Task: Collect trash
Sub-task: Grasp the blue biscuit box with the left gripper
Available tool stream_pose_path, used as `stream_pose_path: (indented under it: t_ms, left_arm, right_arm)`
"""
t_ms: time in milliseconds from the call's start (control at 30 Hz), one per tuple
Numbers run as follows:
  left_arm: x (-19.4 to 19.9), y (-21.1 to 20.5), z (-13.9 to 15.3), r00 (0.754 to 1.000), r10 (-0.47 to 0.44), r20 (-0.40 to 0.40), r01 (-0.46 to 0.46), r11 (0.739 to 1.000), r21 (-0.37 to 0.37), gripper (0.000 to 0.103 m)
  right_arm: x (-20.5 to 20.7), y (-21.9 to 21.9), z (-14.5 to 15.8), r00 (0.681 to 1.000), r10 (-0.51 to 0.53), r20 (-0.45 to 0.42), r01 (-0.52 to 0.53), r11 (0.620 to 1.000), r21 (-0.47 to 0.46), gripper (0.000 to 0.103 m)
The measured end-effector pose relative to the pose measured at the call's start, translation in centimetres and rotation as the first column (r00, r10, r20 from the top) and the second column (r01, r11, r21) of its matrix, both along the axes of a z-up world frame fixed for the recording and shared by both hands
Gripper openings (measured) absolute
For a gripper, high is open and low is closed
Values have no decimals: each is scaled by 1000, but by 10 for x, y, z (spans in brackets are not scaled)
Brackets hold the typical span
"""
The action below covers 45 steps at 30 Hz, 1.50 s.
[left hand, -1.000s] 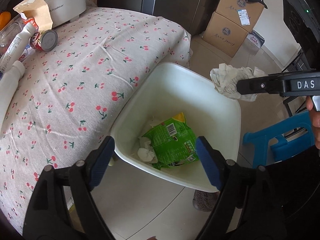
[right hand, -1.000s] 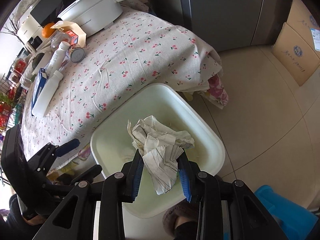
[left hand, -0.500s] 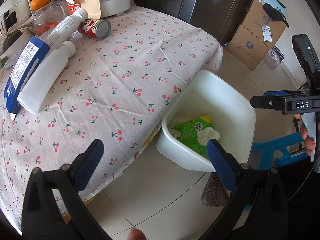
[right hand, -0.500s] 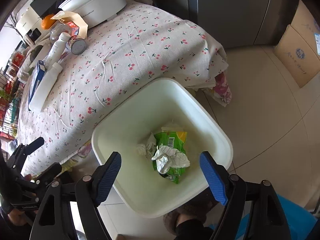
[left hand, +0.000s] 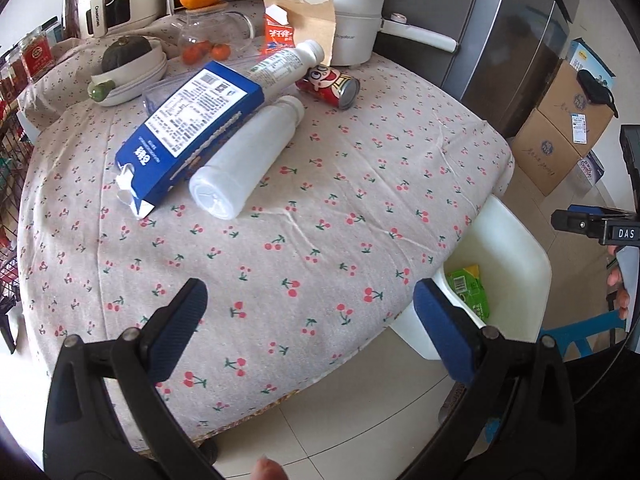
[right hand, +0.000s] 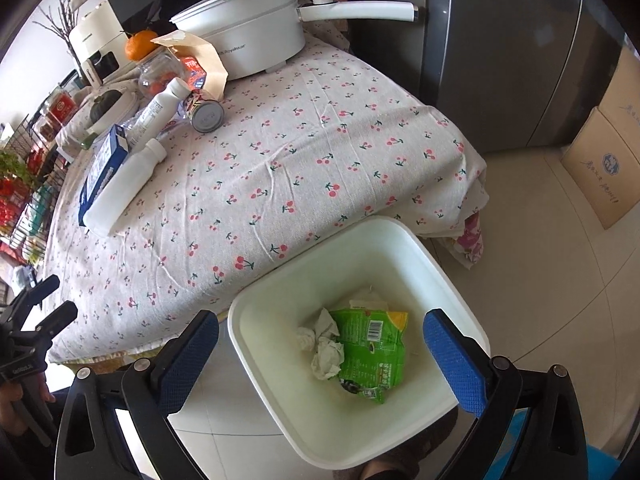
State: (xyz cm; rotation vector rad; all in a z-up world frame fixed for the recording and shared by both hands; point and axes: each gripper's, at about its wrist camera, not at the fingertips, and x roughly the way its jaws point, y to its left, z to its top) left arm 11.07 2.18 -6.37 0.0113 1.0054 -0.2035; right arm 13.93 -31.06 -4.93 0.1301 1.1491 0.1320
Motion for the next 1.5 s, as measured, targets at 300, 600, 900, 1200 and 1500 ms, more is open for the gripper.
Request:
stream_pose_path:
  t_ms: [300,600,900,1200,1500]
  left_arm:
    - [59,67,10,1000,2,6,-3,989,151,102]
    - [121,84,-9,951,-303,-64,308,901,306,102]
    - [163,87,-37,881,-434,-185,470,848,245,102]
    - [183,92,-50,893,-400,-205,429,895,123,98]
    - [136,116,-32,972,-165,-167,170,985,14,96]
  right_arm:
    - [25,60,8,993,114,11,-115,993,40,103]
    - [45,87,9,989,151,9,-151,986,76,103]
    - [64,99,2,986,164,-8,-163,985,46,103]
    - [79,121,-11,981,189,-36,-189,982,22,103]
    - [91,150,-11,983,183,-33,-182,982,43,103]
